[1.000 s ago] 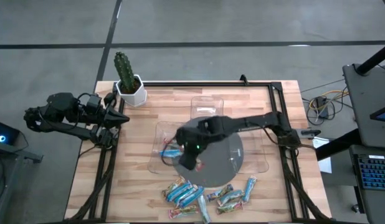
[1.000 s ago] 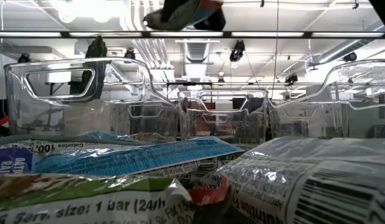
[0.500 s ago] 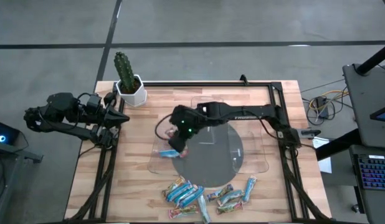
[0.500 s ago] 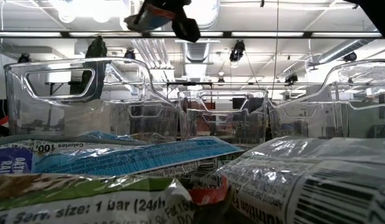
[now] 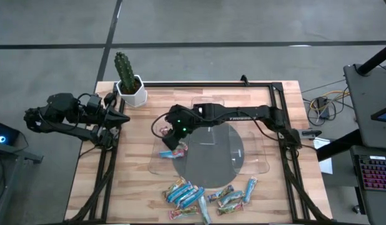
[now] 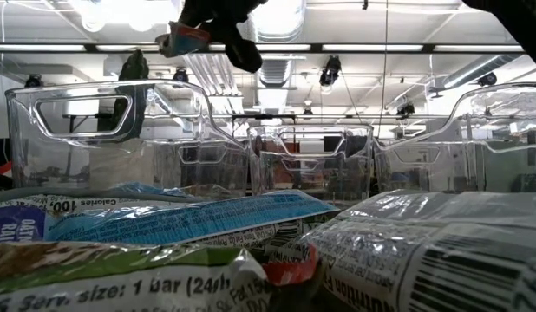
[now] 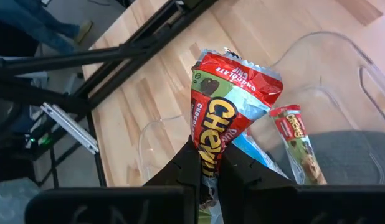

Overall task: Pick and place Granola Bars by type
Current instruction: Put the red granola bar into the left transparent bin

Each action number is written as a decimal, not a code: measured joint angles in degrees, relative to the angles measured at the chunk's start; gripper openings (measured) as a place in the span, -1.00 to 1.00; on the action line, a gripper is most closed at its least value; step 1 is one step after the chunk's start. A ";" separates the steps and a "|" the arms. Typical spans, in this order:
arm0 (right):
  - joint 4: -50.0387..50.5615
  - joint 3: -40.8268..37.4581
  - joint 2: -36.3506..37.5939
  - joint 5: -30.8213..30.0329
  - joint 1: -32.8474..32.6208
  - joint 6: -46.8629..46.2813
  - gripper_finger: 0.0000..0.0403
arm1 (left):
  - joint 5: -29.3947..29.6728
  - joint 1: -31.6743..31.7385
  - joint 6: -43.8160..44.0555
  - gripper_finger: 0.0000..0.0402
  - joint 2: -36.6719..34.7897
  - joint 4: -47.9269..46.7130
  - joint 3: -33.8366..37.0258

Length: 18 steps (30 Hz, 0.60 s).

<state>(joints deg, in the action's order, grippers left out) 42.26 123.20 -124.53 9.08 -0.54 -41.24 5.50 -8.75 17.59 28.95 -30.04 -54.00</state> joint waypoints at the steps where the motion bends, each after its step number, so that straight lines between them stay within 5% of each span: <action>1: -0.06 0.00 -0.04 0.00 -0.04 0.27 -0.89 | 0.00 0.00 -0.01 -1.00 0.00 0.00 0.00; 12: -4.48 0.00 -0.02 5.60 -1.16 2.69 -0.88 | 0.00 0.00 -0.01 -1.00 0.00 -0.02 0.00; 18: -5.14 0.00 -0.02 8.96 -1.96 3.45 -0.70 | 0.00 0.00 -0.04 -1.00 0.02 0.00 0.00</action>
<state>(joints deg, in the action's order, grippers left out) 37.12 123.20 -124.55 18.04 -2.50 -37.78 5.50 -8.75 17.56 28.96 -30.04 -54.00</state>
